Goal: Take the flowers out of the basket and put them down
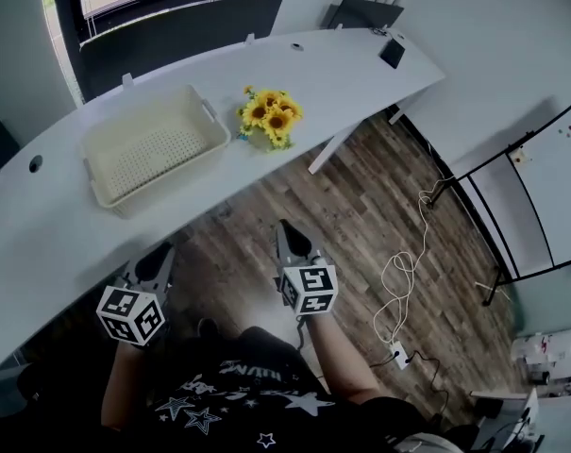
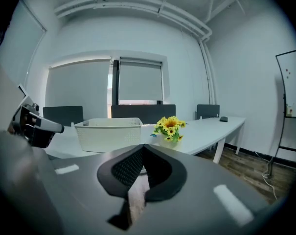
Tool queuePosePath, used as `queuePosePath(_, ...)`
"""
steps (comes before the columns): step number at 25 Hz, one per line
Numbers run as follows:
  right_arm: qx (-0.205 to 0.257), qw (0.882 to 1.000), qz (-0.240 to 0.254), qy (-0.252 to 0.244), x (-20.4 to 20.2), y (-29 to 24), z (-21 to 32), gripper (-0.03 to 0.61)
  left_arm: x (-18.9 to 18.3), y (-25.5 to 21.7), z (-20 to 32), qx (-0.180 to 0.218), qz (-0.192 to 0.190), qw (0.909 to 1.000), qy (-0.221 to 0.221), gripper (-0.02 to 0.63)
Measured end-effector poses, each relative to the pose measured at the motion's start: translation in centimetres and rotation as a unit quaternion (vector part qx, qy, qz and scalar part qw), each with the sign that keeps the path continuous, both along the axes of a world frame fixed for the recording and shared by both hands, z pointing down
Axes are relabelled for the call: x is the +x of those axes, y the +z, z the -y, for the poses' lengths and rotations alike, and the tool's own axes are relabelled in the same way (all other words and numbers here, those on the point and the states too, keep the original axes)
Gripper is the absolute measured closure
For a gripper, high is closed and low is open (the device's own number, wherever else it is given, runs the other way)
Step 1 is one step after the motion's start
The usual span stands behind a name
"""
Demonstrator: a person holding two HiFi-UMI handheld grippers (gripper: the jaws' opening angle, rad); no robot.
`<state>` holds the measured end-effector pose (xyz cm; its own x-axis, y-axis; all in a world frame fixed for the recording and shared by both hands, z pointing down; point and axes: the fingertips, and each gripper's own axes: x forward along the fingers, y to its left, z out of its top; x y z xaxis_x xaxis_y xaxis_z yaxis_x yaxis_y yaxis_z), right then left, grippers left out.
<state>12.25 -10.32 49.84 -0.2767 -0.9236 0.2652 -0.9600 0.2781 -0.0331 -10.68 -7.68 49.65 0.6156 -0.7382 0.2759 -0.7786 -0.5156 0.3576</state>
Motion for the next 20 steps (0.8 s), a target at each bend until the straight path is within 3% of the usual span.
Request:
queuePosePath(9,-0.002,0.997,0.009,-0.079,0.4,-0.3,-6.1,0.577,4.3,-2.9,-4.7,0.017,0.007,0.9997,-0.017,0.569)
queuePosePath(20,0.01,0.994,0.023,-0.106,4.9,-0.7,-14.4,0.577,9.5,-3.5,-14.4,0.025,0.024,0.9991,-0.025,0.569)
